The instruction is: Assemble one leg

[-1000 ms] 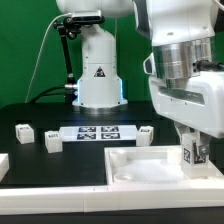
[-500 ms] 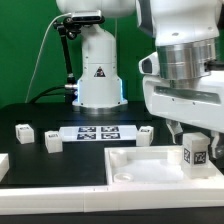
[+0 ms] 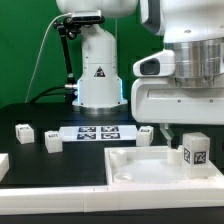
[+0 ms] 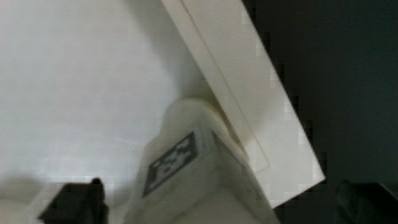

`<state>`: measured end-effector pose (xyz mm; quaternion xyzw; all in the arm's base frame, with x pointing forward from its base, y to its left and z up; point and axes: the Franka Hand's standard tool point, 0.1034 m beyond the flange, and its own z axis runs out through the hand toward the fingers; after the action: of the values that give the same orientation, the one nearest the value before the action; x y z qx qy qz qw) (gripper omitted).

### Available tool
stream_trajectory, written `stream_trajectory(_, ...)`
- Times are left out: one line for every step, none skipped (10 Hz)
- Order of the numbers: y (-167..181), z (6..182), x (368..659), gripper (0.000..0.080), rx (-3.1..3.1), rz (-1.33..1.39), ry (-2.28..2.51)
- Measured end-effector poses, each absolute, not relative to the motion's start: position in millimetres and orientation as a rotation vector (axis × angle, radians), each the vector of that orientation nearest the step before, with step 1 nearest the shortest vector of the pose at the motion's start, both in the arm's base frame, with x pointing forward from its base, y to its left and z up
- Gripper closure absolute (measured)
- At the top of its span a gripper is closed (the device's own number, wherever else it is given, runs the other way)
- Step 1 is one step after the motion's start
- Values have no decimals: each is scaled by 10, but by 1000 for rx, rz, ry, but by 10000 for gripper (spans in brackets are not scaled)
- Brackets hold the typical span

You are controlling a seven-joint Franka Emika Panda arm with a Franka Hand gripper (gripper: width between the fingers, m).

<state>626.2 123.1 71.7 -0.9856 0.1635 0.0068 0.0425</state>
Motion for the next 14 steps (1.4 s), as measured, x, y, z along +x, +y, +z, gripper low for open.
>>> stream_trajectory(1234, 718, 6263, 150, -3052, 8, 338)
stream_trajectory(1235, 717, 6263, 150, -3072, -1, 192)
stream_trajectory(1223, 714, 6263, 150, -3078, -5, 64)
stream_trajectory(1192, 712, 6267, 150, -3077, -9, -72)
stream_trajectory(1138, 711, 6275, 150, -3074, -12, -147)
stream_trajectory(1146, 711, 6274, 150, -3074, -11, -148)
stream_trajectory(1149, 711, 6273, 267, -3074, -11, -149)
stream_trajectory(1145, 711, 6274, 402, -3074, -11, -148)
stream_trajectory(1147, 711, 6274, 402, -3074, -11, -125)
stream_trajectory(1147, 711, 6274, 509, -3075, -10, -105)
stream_trajectory(1147, 711, 6274, 509, -3075, -10, -97)
stream_trajectory(1159, 709, 6269, 509, -3067, -2, 65)
stream_trajectory(1155, 703, 6263, 509, -3039, 7, 300)
stream_trajectory(1153, 701, 6258, 509, -3016, 2, 441)
